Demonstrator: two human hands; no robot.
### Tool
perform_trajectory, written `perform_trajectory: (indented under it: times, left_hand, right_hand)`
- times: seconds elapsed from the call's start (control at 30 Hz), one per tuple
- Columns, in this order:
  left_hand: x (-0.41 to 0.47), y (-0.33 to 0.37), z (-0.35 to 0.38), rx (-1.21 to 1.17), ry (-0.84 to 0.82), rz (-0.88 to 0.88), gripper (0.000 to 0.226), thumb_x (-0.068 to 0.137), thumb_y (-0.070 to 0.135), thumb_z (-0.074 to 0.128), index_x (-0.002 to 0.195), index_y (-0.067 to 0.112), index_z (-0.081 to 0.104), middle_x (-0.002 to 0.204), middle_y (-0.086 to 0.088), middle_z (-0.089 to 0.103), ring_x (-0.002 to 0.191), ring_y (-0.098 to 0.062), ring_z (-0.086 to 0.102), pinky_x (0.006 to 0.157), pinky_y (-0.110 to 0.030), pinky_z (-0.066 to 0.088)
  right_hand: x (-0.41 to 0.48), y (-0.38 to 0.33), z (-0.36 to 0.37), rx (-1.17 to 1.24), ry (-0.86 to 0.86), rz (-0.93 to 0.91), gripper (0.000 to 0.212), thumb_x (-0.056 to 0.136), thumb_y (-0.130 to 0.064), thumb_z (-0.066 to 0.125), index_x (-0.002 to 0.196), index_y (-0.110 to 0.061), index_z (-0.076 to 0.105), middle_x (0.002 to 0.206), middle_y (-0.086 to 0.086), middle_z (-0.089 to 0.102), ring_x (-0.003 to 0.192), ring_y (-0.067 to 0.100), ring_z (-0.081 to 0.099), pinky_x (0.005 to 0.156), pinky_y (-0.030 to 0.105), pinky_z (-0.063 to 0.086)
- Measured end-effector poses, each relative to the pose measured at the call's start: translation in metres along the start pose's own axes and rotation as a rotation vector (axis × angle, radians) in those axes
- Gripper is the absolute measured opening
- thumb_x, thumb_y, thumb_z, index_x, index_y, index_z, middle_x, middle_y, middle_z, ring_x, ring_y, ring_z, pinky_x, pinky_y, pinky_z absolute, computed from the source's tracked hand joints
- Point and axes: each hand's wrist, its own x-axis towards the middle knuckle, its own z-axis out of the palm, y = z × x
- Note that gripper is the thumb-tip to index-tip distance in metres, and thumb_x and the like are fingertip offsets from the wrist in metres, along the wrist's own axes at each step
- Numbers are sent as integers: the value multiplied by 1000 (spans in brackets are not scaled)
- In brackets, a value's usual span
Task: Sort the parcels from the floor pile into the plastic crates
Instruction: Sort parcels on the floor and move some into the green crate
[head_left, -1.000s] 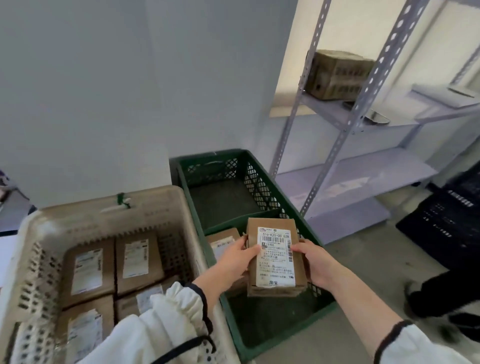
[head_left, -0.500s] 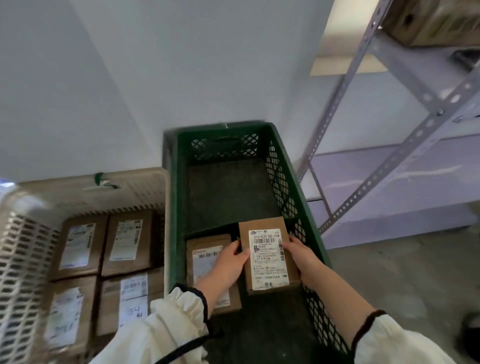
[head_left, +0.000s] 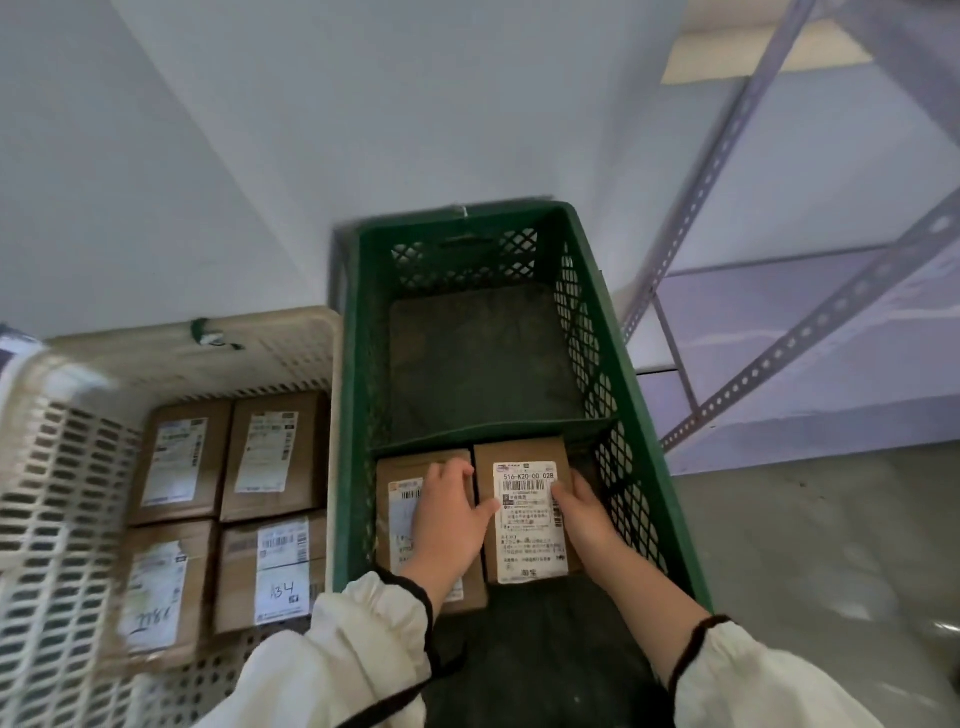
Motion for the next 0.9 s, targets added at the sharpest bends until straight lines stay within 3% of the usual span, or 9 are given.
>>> perform_trajectory:
  times: [0.07,0.2,0.27,0.37,0.43,0.53,0.63,0.77,0.9]
  left_hand:
    - [1,-1,4,35,29,11,44,83,35,69,121,25,50,118,7,50,108,-12,53,90,-26,48]
    - [5,1,4,16,40,31,41,84,35,69,118,22,51,115,6,51,104,-13,54,86,-25,47]
    - [3,1,0,-22,15,50,44,85,35,67,123,21,50,119,4,52,107,-14,54,90,-27,47]
    - [-7,-2,-20,-120,-14,102,48,90,39,59,134,24,45,129,4,51,115,-12,52,98,-31,47]
    - [-16,-9,-45,-125,2,191,50,94,36,54,139,26,38,137,5,47,119,-11,50,101,-31,44]
    - [-33,-32,-98,-79,34,235,59,95,31,52,147,30,25,143,6,43,120,-12,52,101,-34,46]
    - [-60,-80,-161,-29,105,195,63,98,29,48,151,32,14,141,6,50,116,-17,58,96,-37,49]
    - [-125,-182,-239,54,220,20,62,99,28,44,152,32,13,113,0,63,93,-22,64,79,-40,55]
    - [-232,-321,-289,6,340,-176,58,98,32,45,151,26,22,147,2,43,129,-17,46,102,-31,40]
  right_hand:
    - [3,4,4,-37,12,-17,44,100,-28,41,143,-25,35,112,2,67,96,20,66,81,40,55]
    - [7,1,3,-142,-3,-14,46,100,-34,39,143,-22,30,113,2,64,99,20,64,80,36,54]
    - [3,-5,4,-306,43,-26,56,97,-42,40,145,-16,29,125,6,59,110,25,60,92,44,50]
    - [-21,-31,13,-620,286,-246,53,96,-38,44,142,-13,35,135,9,52,120,26,53,99,44,46]
    - [-46,-54,29,-762,338,-440,47,95,-33,48,138,-15,41,133,7,53,117,22,55,96,40,48]
    - [-81,-82,68,-923,192,-568,41,96,-31,49,134,-18,47,127,1,58,108,15,59,87,30,50]
    - [-120,-95,125,-1084,-6,-604,40,98,-33,43,134,-16,48,122,3,61,104,20,60,87,33,51]
    - [-175,-81,224,-1294,-139,-730,38,97,-36,41,126,-14,54,123,7,62,111,25,57,89,32,48]
    - [-250,-23,338,-1430,-283,-847,40,97,-38,40,128,-16,52,123,5,60,105,21,59,88,34,51]
